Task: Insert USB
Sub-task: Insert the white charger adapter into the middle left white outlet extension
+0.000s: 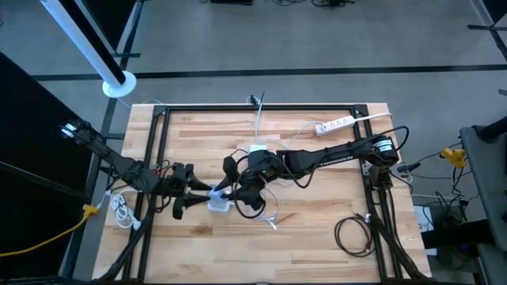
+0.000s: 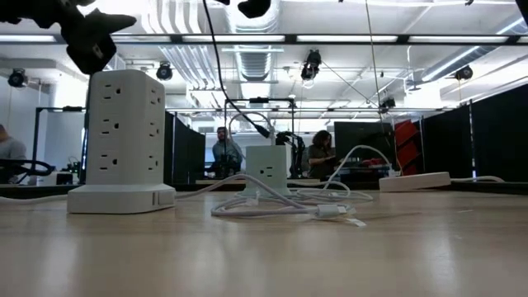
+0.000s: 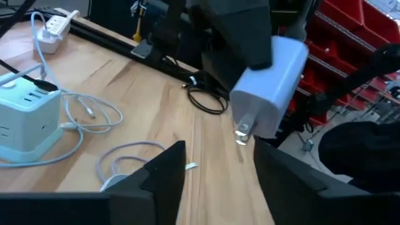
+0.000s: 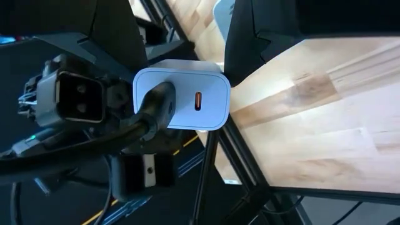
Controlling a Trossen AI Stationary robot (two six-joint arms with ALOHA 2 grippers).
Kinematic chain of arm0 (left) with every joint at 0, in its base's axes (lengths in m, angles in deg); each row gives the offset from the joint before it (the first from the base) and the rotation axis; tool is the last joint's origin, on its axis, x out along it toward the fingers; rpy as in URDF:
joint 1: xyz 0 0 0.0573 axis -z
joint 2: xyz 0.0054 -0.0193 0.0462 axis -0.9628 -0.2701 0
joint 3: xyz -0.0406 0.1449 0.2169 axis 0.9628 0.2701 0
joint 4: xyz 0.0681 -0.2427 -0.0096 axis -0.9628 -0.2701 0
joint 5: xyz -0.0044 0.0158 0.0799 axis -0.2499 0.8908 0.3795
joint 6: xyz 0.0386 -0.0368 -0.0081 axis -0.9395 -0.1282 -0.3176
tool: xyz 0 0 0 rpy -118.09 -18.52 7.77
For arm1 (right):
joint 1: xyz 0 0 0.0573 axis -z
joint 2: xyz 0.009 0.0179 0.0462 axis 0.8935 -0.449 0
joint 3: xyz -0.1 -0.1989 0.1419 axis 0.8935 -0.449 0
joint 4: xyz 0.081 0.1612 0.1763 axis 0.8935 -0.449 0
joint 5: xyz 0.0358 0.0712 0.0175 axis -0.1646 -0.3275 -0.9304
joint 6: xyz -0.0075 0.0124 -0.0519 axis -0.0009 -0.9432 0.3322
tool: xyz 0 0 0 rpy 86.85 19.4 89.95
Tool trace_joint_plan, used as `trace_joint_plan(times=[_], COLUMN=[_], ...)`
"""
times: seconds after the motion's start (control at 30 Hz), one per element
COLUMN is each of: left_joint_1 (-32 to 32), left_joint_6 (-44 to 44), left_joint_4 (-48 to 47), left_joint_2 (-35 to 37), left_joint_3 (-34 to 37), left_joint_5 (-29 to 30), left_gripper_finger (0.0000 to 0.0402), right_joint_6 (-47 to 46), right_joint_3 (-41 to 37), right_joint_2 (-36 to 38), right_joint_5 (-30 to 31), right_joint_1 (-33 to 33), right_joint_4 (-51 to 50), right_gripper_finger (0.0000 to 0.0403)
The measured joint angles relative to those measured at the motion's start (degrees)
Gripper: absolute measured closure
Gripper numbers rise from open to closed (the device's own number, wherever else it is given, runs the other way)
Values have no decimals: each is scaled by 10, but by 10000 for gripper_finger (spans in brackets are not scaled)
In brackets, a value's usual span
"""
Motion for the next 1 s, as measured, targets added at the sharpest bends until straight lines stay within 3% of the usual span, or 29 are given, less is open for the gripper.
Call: trace_joint_plan(times=[0.2, 0.37, 1.0], left_joint_1=[0, 0, 0], left_joint_6=[-6, -21, -127], left_joint_4=[40, 76, 257], left_joint_2=[-4, -17, -92], left_joint_3=[0, 0, 0], left_joint_5=[-19, -28, -43], left_gripper_finger=[163, 143, 179], right_joint_6=[10, 13, 11], right_joint_3=[0, 0, 0], right_joint_2=[0, 0, -2], right_joint_5=[0, -11, -12], right_joint_1=[0, 0, 0], right_joint_4=[12, 31, 54], right_gripper_finger=[222, 222, 222])
